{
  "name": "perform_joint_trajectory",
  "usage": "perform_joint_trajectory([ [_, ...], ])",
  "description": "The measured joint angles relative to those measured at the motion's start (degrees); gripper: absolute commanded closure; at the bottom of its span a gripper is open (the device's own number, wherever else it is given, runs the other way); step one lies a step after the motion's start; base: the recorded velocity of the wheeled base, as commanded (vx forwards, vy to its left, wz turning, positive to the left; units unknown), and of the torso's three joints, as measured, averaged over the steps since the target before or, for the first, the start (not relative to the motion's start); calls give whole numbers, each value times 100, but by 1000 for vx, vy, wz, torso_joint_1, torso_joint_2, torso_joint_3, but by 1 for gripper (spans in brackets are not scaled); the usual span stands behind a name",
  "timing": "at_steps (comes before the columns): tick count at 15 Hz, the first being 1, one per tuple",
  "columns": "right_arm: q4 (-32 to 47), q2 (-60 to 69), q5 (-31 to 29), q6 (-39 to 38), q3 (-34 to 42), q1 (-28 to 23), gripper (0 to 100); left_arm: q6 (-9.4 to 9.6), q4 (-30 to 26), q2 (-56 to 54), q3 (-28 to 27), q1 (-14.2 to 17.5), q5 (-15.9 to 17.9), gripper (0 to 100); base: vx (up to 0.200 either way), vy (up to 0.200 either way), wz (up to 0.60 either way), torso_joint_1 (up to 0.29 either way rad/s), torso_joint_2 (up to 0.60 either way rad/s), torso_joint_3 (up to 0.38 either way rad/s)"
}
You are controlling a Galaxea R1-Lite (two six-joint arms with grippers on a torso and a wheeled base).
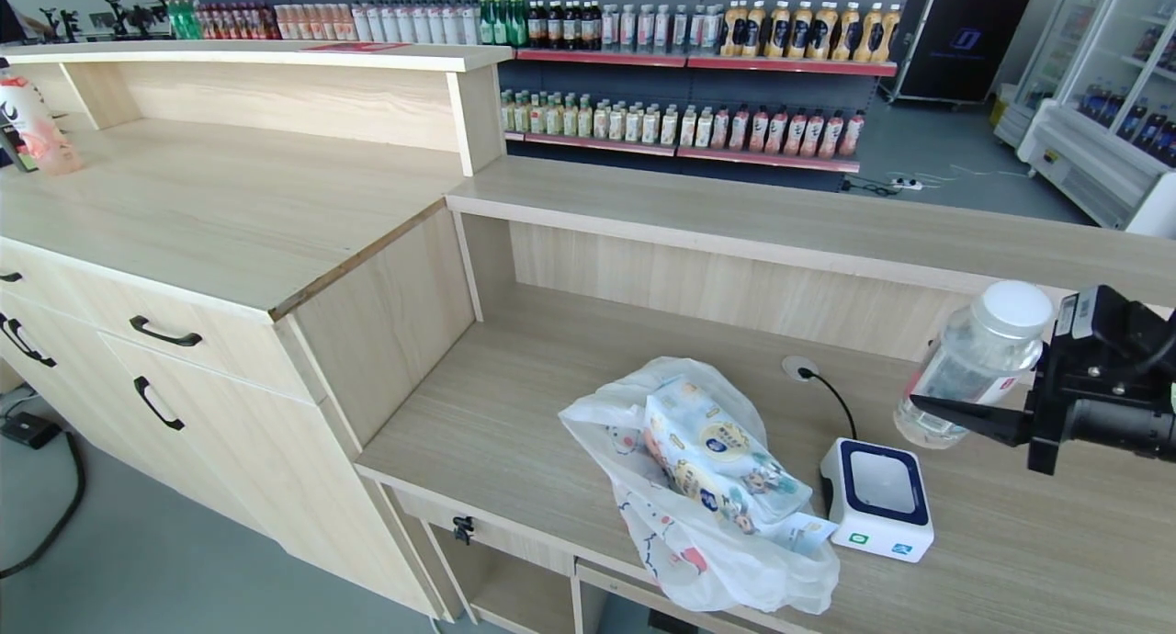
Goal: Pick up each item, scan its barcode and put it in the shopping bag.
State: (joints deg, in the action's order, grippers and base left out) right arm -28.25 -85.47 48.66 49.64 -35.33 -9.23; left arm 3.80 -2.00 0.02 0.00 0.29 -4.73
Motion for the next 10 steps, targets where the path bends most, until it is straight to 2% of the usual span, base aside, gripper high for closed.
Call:
perform_joint_trajectory([
  [3, 50, 378, -397, -210, 190, -122, 100, -1, -2, 0, 0, -5, 0, 0, 0, 0, 0, 0, 0, 0],
  [7, 48, 584, -595, -511, 195, -55, 100, 2, -2, 0, 0, -2, 0, 0, 0, 0, 600, 0, 2, 5],
  [10, -9, 730, -835, -981, 160, 385, 100, 2, -2, 0, 0, 0, 0, 0, 0, 0, 600, 4, 1, 1],
])
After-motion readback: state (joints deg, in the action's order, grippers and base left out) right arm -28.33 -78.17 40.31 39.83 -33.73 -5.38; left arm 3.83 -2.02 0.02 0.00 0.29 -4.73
